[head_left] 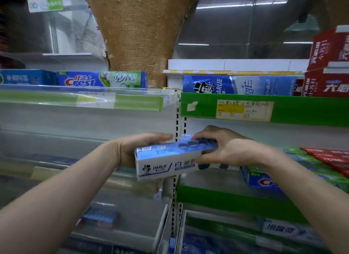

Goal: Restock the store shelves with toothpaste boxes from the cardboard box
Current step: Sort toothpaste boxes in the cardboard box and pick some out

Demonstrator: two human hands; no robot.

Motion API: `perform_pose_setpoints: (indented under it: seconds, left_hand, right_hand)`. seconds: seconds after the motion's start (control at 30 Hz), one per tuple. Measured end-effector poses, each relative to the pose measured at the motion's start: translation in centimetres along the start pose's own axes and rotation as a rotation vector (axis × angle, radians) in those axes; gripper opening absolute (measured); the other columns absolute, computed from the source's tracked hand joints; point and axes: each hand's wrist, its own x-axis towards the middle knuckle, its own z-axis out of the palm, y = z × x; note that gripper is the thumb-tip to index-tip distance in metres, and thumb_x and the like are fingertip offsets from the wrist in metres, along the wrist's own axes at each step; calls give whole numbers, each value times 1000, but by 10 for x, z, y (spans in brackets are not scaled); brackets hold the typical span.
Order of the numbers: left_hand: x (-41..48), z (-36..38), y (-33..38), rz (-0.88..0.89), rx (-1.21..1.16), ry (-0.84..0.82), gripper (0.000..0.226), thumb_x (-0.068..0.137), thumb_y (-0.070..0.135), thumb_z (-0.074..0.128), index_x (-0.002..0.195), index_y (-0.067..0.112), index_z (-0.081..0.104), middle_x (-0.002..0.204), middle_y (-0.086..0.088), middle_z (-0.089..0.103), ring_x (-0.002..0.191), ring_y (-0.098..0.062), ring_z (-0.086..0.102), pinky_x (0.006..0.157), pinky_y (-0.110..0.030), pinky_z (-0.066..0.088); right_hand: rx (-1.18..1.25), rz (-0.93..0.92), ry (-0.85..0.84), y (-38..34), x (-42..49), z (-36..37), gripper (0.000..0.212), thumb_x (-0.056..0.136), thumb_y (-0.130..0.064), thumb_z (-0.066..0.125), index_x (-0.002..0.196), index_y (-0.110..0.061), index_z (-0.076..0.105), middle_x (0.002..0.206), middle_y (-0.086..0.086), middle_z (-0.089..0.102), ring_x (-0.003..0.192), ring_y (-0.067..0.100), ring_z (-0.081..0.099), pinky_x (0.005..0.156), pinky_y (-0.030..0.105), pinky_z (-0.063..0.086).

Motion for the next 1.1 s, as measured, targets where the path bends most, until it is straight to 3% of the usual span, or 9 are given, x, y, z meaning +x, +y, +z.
perform_pose_setpoints:
  seconds: [0.07,0.17,0.23,0.33,0.47,0.63,0.9,1.1]
  left_hand:
    - [-1,-10,3,123,8,109,57,66,52,77,103,11,68,90,-16,70,76,-26,67,67,-32,56]
    - [3,-19,6,275,23,235,53,55,41,88,96,14,70,105,-14,70,92,-27,68,76,-39,56]
    - [10,-15,7,311,185,324,33,74,28,76,103,12,68,107,-10,71,97,-25,66,84,-40,54]
    - [23,-9,7,259,480,444,28,85,23,68,109,12,62,102,-5,70,96,-21,64,84,-36,55]
    - [36,-7,-1,110,673,435,44,81,27,72,119,22,49,103,-1,67,92,-19,65,74,-27,53]
    - [52,0,-5,104,754,453,34,78,21,76,107,16,58,101,-2,66,85,-15,63,74,-23,53]
    - [67,3,-10,158,634,507,39,74,14,79,103,11,53,101,-11,65,80,-20,61,79,-36,55]
    - [68,6,-10,138,628,499,38,78,13,77,105,13,49,97,-10,64,79,-19,60,78,-34,55]
  right_hand:
    - [-66,22,56,8,0,-6,39,83,-38,69,119,-28,57,113,-6,52,95,20,57,82,41,53]
    - [-41,52,124,21,2,-15,38,87,-38,65,119,-19,58,114,-2,60,103,17,58,91,32,45]
    - [-12,108,109,28,4,-19,42,86,-40,66,122,-23,55,117,-6,59,107,15,58,94,29,44]
    - [-93,168,67,39,7,-17,39,85,-42,67,118,-24,57,116,-2,58,104,18,55,92,33,43]
    - [-81,218,6,51,3,-2,50,82,-43,70,127,-28,55,124,-7,52,111,12,52,94,26,41]
    - [-218,228,-4,58,1,11,47,83,-41,67,127,-28,54,120,-3,46,111,15,46,97,31,39]
    - [-289,248,30,61,-2,9,46,86,-40,64,129,-25,52,125,-2,47,116,16,42,97,31,39]
    - [-354,230,67,63,-7,13,45,88,-37,62,130,-31,49,129,-1,40,113,16,42,85,29,38]
